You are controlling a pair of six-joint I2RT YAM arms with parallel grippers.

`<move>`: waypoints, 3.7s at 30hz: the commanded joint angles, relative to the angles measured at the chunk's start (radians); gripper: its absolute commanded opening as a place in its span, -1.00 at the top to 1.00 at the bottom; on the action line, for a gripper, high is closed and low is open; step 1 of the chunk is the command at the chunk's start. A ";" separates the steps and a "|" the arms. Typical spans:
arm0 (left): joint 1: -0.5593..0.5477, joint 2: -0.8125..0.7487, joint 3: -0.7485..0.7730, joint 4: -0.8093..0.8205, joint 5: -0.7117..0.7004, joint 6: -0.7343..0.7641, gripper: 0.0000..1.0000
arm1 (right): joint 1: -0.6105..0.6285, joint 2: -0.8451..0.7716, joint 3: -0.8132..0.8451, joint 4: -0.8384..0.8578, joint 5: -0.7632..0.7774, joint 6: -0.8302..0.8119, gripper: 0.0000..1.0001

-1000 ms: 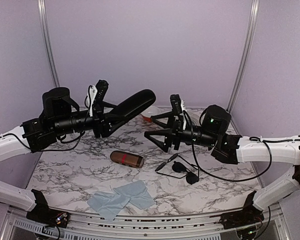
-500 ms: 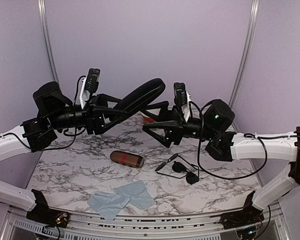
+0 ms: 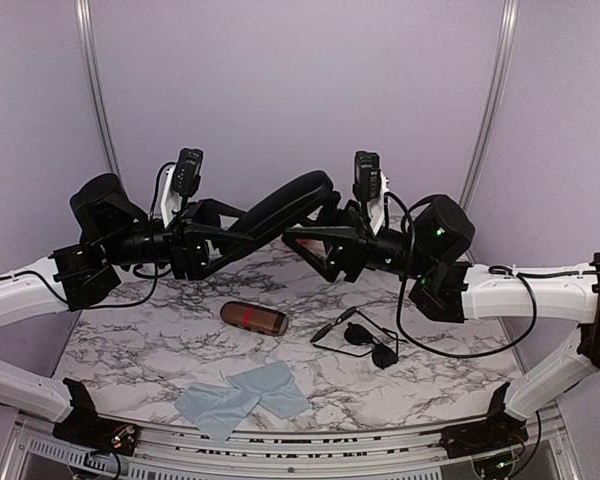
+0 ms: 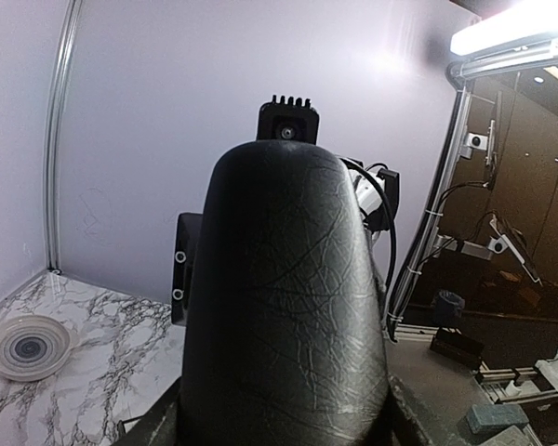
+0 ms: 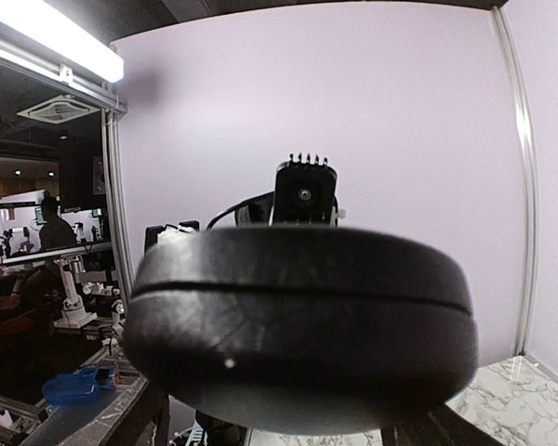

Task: Organize the sunglasses
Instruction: Open the sunglasses case.

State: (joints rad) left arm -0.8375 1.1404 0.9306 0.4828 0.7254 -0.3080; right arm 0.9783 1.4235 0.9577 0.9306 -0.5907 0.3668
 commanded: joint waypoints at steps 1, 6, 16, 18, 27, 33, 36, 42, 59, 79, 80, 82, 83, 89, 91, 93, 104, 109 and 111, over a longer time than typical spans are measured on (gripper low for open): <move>0.004 0.005 -0.013 0.079 0.006 0.002 0.15 | 0.024 0.015 0.052 0.040 0.004 0.016 -0.45; 0.005 0.002 -0.025 0.079 -0.016 0.015 0.15 | 0.033 0.023 0.053 0.055 0.005 0.023 -0.24; 0.006 0.006 -0.048 0.079 -0.036 0.036 0.16 | 0.035 0.028 0.056 0.052 0.018 0.031 -0.26; 0.006 0.007 -0.051 0.078 -0.043 0.040 0.16 | 0.036 0.031 0.055 0.052 0.020 0.032 -0.27; 0.013 0.013 -0.058 0.076 -0.076 0.041 0.17 | 0.042 0.035 0.055 0.054 0.012 0.032 -0.38; 0.021 0.023 -0.055 0.076 -0.082 0.031 0.17 | 0.042 0.035 0.054 0.048 0.008 0.027 -0.27; 0.024 0.031 -0.054 0.076 -0.071 0.030 0.16 | 0.042 0.037 0.053 0.052 0.005 0.024 -0.07; 0.027 0.034 -0.054 0.059 -0.035 0.053 -0.26 | 0.042 0.033 0.050 0.026 0.007 0.005 0.08; 0.032 -0.030 0.027 -0.433 -0.042 0.423 -0.78 | 0.041 0.036 0.101 -0.433 -0.022 -0.207 0.10; 0.032 -0.053 0.021 -0.487 -0.061 0.455 -0.77 | 0.040 0.070 0.177 -0.603 -0.043 -0.308 0.12; 0.032 -0.053 0.020 -0.485 -0.065 0.455 -0.76 | 0.040 0.068 0.179 -0.611 -0.044 -0.311 0.13; 0.032 -0.054 0.019 -0.484 -0.067 0.455 -0.74 | 0.040 0.068 0.181 -0.618 -0.043 -0.314 0.13; 0.032 -0.054 0.018 -0.484 -0.067 0.454 -0.74 | 0.040 0.068 0.183 -0.622 -0.042 -0.318 0.13; 0.031 -0.049 0.014 -0.483 -0.056 0.450 -0.70 | 0.040 0.061 0.181 -0.612 -0.034 -0.318 0.13; 0.029 -0.047 0.014 -0.484 -0.052 0.447 -0.72 | 0.041 0.063 0.182 -0.609 -0.034 -0.317 0.13; 0.029 -0.047 0.013 -0.483 -0.050 0.443 -0.76 | 0.040 0.060 0.182 -0.608 -0.033 -0.316 0.13; 0.022 -0.041 -0.005 -0.483 -0.059 0.453 -0.79 | 0.039 0.036 0.179 -0.596 -0.020 -0.318 0.13; 0.018 -0.038 -0.010 -0.483 -0.069 0.454 -0.79 | 0.039 0.029 0.173 -0.570 -0.017 -0.304 0.13; 0.018 -0.039 -0.014 -0.484 -0.081 0.455 -0.84 | 0.038 0.025 0.170 -0.565 -0.015 -0.303 0.12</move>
State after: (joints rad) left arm -0.8150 1.1053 0.9337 0.0097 0.6617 0.1429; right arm 1.0119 1.4883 1.0843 0.3016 -0.6182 0.0555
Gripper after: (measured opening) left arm 0.903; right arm 0.596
